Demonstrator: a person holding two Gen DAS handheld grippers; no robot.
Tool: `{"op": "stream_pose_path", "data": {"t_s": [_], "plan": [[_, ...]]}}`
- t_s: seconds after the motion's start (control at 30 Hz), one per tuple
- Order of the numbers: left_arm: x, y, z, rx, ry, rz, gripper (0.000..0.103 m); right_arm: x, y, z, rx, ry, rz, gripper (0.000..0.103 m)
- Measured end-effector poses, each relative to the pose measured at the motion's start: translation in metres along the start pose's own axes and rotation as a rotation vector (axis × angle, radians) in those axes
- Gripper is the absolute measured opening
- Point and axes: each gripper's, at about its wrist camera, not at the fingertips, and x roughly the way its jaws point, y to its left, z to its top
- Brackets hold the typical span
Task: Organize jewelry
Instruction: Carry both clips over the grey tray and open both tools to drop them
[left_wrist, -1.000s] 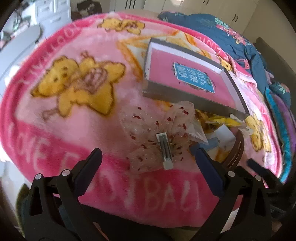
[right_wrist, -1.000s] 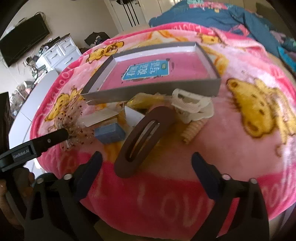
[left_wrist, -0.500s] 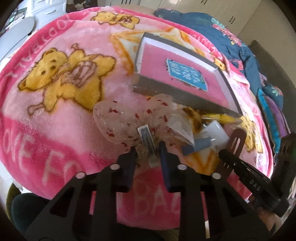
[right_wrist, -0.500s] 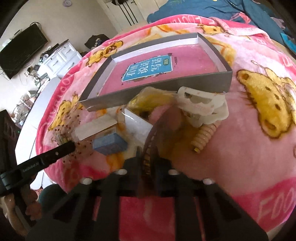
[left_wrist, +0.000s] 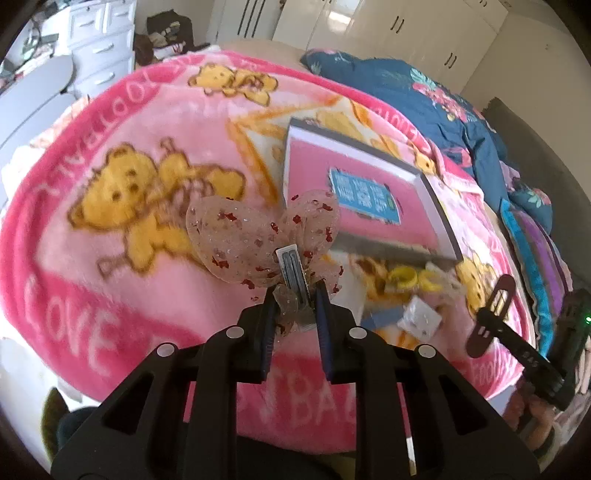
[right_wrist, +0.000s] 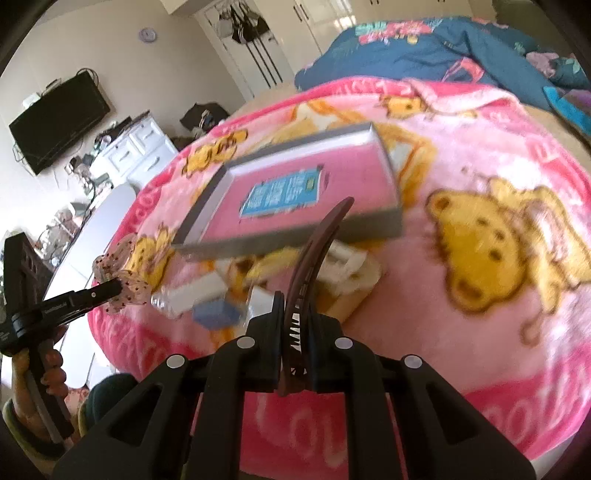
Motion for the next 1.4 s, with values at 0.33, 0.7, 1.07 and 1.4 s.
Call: {"op": "stream_pose_path", "data": {"t_s": [0.33, 0.7, 1.07, 1.4], "plan": [[0.013, -0.016, 0.046, 0.031, -0.041, 0.002, 0.013, -0.012, -0.011, 0.055, -0.05, -0.063, 0.005, 0.01], [0.057, -0.042, 0.085, 0.059, -0.017, -0.022, 0.013, 0.024, -0.016, 0.109, -0.119, -0.035, -0.018, 0.01], [0.121, -0.052, 0.097, 0.088, 0.072, 0.002, 0.014, 0.089, -0.029, 0.13, -0.163, 0.105, -0.088, 0.01], [0.144, -0.049, 0.091, 0.092, 0.108, 0.021, 0.02, 0.129, -0.036, 0.124, -0.189, 0.22, -0.139, 0.01]]}}
